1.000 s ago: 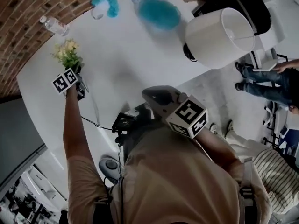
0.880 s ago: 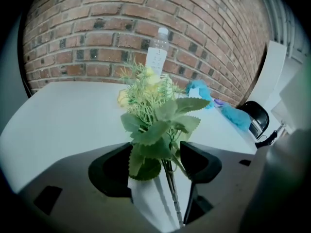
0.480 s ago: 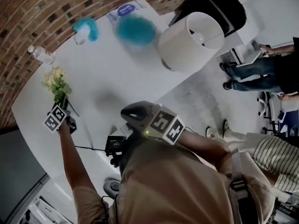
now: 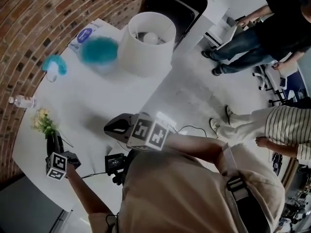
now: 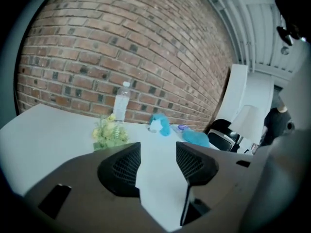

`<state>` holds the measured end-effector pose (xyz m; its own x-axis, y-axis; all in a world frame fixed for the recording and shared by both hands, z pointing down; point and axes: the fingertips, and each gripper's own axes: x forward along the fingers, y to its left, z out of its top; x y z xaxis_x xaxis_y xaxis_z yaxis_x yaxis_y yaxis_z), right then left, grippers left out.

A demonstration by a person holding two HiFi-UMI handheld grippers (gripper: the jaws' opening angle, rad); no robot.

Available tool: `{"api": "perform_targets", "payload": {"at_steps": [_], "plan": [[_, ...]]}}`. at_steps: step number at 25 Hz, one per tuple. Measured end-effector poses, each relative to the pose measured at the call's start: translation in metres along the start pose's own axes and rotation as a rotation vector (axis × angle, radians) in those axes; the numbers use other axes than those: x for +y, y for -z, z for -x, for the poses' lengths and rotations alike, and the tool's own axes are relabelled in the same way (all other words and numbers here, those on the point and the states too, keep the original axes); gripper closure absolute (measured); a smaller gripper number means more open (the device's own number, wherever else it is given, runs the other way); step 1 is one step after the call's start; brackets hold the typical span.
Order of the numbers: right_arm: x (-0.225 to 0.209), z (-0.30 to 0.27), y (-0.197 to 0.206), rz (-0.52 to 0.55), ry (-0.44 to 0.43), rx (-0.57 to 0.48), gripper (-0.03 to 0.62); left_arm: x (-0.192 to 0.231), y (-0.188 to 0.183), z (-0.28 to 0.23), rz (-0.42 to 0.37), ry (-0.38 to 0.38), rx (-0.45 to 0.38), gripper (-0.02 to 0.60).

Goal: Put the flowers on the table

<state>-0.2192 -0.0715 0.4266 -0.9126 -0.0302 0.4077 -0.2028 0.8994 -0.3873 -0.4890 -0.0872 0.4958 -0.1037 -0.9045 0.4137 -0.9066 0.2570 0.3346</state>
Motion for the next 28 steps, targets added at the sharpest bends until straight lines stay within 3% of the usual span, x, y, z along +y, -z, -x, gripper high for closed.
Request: {"api": "perform_targets", "payload": {"at_steps": [2,6,9,12,18,28], "plan": [[0.006,0.014,-0.005,-0.018,-0.031,-0.023,0.572,-0.029,-0.002,0.017,-0.023,0.031,-0.014,0.4],[-0.024,0.033,-0.029,0.014,0.041,-0.07,0.574,-0.105,-0.017,-0.009,-0.08,0.223,-0.044,0.552],[-0.016,0.017,-0.025,0.013,0.021,-0.066,0.573,-0.126,-0.017,0.009,-0.117,0.314,-0.039,0.571],[-0.008,0.002,-0.024,0.033,-0.008,-0.04,0.572,-0.14,-0.016,0.025,-0.173,0.358,-0.042,0.571],[0.007,-0.013,-0.027,0.083,-0.046,-0.017,0.572,-0.138,-0.014,0.045,-0.265,0.312,-0.045,0.571],[0.031,-0.03,-0.017,0.122,-0.135,0.044,0.572,-0.114,-0.005,0.079,-0.216,0.228,-0.074,0.571]]}}
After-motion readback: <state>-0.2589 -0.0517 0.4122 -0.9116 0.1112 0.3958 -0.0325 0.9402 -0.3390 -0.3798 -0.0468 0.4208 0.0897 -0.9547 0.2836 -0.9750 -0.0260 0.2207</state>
